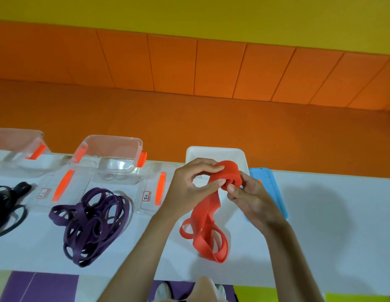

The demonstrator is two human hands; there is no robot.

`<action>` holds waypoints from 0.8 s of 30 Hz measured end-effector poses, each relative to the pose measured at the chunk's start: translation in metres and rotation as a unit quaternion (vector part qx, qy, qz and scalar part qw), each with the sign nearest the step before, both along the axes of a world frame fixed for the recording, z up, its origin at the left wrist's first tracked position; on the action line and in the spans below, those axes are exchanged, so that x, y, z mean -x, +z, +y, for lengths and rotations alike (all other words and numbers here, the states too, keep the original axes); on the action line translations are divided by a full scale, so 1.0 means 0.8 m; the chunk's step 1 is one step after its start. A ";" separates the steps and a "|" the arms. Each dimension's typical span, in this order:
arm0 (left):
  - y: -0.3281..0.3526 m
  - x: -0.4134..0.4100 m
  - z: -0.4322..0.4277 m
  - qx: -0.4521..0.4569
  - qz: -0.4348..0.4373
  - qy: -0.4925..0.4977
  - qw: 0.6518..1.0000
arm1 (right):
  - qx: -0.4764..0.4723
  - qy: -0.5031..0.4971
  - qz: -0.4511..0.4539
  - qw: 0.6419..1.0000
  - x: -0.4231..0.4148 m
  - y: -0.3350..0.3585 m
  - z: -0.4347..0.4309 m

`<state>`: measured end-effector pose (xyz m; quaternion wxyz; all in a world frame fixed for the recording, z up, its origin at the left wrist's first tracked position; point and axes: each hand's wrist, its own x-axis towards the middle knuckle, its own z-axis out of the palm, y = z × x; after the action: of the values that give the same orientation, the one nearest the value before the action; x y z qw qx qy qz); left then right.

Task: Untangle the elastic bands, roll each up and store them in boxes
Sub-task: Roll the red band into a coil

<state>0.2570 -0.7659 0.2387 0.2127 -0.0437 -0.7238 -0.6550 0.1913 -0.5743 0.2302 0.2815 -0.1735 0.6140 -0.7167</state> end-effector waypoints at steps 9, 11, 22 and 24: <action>-0.001 0.000 0.000 -0.056 -0.038 -0.019 0.998 | -0.018 -0.041 0.029 0.999 0.004 0.012 0.005; -0.003 0.000 -0.002 -0.072 -0.039 -0.019 0.996 | 0.021 -0.060 -0.013 0.998 0.001 0.011 0.002; 0.002 0.001 -0.001 -0.077 -0.023 0.005 0.997 | 0.011 -0.038 -0.034 0.999 0.001 0.021 -0.008; 0.007 0.002 0.004 -0.090 -0.003 0.008 0.996 | 0.058 -0.033 -0.035 0.997 0.006 0.027 -0.008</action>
<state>0.2554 -0.7630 0.2445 0.2190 -0.0169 -0.6631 -0.7156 0.1867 -0.5807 0.2519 0.2690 -0.1442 0.5661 -0.7658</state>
